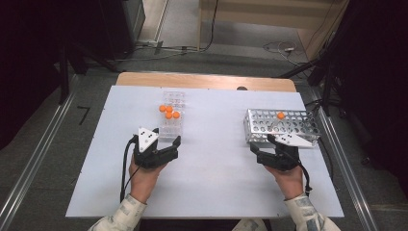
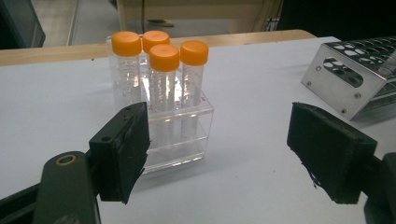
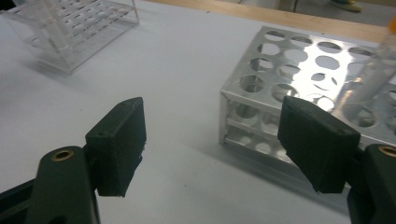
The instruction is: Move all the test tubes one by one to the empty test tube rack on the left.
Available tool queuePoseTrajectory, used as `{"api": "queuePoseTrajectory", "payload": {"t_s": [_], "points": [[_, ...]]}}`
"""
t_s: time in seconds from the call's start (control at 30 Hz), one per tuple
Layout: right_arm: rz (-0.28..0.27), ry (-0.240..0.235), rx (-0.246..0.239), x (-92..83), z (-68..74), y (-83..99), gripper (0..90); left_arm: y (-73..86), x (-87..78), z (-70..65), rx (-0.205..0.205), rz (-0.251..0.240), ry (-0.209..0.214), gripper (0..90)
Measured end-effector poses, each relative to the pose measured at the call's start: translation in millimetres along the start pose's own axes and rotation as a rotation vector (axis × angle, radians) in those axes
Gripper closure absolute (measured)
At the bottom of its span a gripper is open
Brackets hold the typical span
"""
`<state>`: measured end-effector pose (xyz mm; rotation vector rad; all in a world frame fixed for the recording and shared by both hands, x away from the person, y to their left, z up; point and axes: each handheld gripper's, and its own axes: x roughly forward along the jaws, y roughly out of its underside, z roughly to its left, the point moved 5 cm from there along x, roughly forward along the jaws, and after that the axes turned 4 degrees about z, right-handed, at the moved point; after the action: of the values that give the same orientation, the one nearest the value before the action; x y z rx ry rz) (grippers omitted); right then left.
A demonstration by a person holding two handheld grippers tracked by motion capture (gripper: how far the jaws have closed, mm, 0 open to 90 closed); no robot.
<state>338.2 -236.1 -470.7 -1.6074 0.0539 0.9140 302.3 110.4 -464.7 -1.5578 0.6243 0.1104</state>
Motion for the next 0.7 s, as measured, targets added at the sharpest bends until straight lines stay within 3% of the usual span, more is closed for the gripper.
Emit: {"api": "queuePoseTrajectory", "payload": {"t_s": [0.4,0.7], "points": [[-0.017,0.105,0.050,-2.5,-37.1,-2.3,24.0,0.2,0.3,0.8,-0.002,-0.003,0.004,21.4],[-0.024,0.158,0.093,10.5,-57.8,-10.1,26.8,0.6,0.9,-0.7,0.000,-0.002,0.006,21.4]]}}
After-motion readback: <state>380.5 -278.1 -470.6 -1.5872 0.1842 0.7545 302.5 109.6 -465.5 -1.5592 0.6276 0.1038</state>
